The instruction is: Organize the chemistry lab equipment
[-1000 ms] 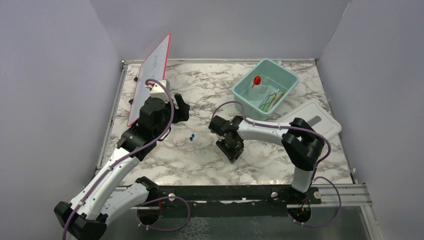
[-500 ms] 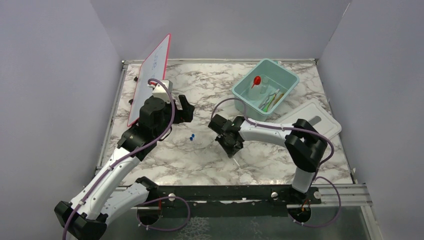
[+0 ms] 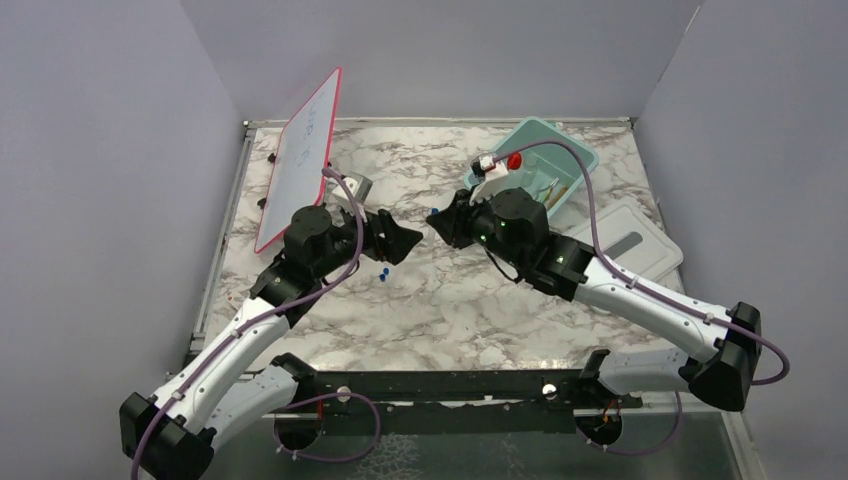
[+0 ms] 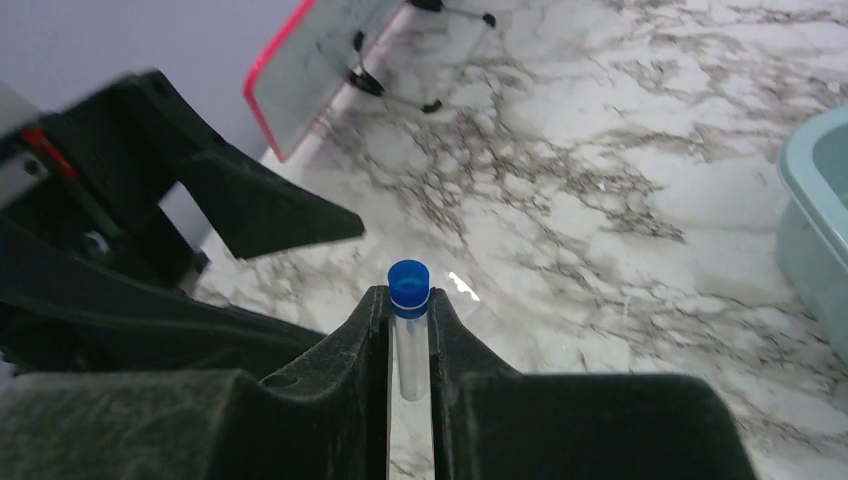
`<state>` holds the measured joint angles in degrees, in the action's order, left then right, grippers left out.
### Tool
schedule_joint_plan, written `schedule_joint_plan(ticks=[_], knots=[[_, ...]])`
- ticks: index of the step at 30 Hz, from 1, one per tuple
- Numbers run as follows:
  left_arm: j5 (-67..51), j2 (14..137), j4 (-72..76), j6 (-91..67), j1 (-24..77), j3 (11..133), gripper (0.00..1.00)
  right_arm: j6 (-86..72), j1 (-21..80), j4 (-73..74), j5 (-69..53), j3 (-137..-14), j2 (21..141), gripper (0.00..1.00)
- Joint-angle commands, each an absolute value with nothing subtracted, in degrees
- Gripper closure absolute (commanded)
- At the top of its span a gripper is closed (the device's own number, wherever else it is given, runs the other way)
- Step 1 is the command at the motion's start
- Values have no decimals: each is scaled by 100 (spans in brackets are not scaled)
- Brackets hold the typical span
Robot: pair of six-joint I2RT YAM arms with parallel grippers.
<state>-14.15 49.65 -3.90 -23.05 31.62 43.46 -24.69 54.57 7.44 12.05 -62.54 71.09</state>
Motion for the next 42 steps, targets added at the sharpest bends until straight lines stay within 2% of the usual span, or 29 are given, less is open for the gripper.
schedule_joint_plan(ticks=[1, 5, 10, 12, 16, 18, 20, 22, 24, 32, 42], knots=[[-2754, 4968, 873, -2276, 3155, 4188, 23, -2886, 5467, -372, 981, -6180, 6964, 86], [-3088, 5016, 1244, -2296, 3164, 4090, 33, -3073, 5462, -521, 743, -6240, 6902, 85], [-3077, 5024, 1557, -2077, 3197, 3880, 58, -3101, 5462, -482, 433, -6339, 6911, 85], [-2856, 5028, 1417, -1826, 3199, 3893, 64, -3092, 5466, -443, 293, -6367, 6888, 85], [-2853, 4951, 1505, -1071, 3199, 3829, 85, -3007, 5467, -164, 79, -6489, 6874, 83], [-2978, 4880, 1595, -695, 3199, 3774, 92, -2990, 5462, -17, 42, -6582, 6883, 81], [-3067, 4821, 1584, -325, 3200, 3729, 93, -3020, 5463, 395, 46, -6756, 6934, 76], [-3132, 4764, 1415, 154, 3196, 3734, 94, -3131, 5467, 866, 270, -6992, 6996, 64], [-3138, 4706, 1200, 647, 3201, 3743, 94, -3181, 5458, 1378, 472, -7285, 7124, 57], [-3278, 4637, 991, 1340, 3201, 3758, 95, -3182, 5416, 3453, 302, -8834, 8001, 54], [-3127, 4603, 1029, 1313, 3204, 3699, 95, -3186, 5401, 3725, -182, -9237, 8299, 64]])
